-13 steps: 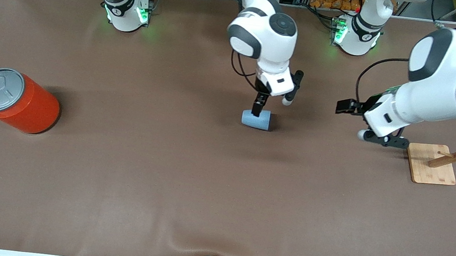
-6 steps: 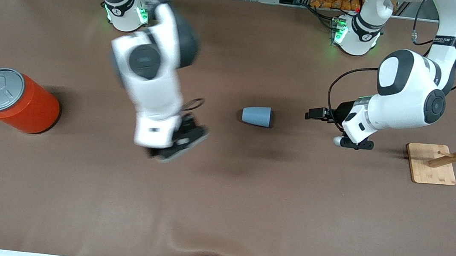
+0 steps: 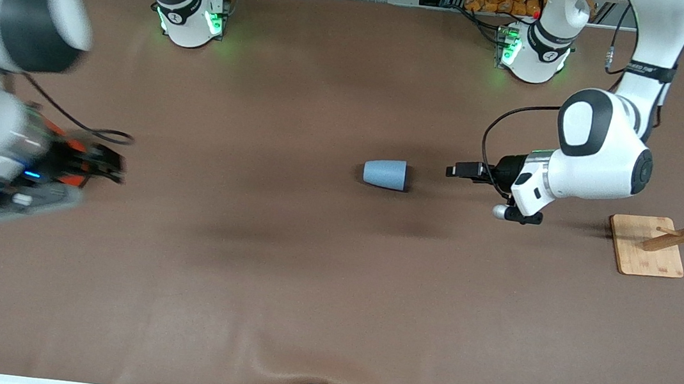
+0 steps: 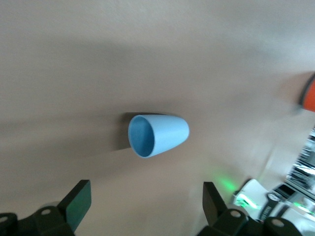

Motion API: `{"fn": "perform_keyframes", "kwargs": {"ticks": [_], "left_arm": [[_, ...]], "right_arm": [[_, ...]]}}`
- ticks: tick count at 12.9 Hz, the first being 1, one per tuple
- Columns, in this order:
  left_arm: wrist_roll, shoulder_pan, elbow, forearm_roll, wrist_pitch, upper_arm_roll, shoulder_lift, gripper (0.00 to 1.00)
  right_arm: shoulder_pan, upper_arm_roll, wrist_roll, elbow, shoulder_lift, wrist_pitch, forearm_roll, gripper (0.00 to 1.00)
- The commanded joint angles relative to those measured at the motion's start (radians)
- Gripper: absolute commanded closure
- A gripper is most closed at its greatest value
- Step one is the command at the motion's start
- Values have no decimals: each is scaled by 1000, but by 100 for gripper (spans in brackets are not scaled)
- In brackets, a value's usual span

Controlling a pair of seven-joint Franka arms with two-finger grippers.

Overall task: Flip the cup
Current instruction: 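Grasp the blue cup with the left gripper while the right gripper withdraws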

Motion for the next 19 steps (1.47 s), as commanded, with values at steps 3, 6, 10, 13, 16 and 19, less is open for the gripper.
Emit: {"fn": "perform_keyframes", "kwargs": {"ticks": [3,6,10,13,16,19], "left_arm": [[200,4,-102,-234,60,-7,32,0],[415,11,-146,-429,60,-6,76,0],[633,7,-147,-588,60,-6,149,19],[718,-1,-162,-674,60,-7,176,21],[719,-32,-179,-739,60,-9,189,22],[760,-42,-179,-782,62,-9,221,24]], "right_arm": [[-43,-42,244,-120,-175,-8,33,0],[-43,-64,297,-516,-486,165,42,0],[-43,-85,285,-384,-420,109,1,0],[-47,-85,291,-280,-374,-3,20,0],[-37,-84,283,-247,-366,-3,51,0],[-43,-85,280,-242,-366,-5,56,0]]}}
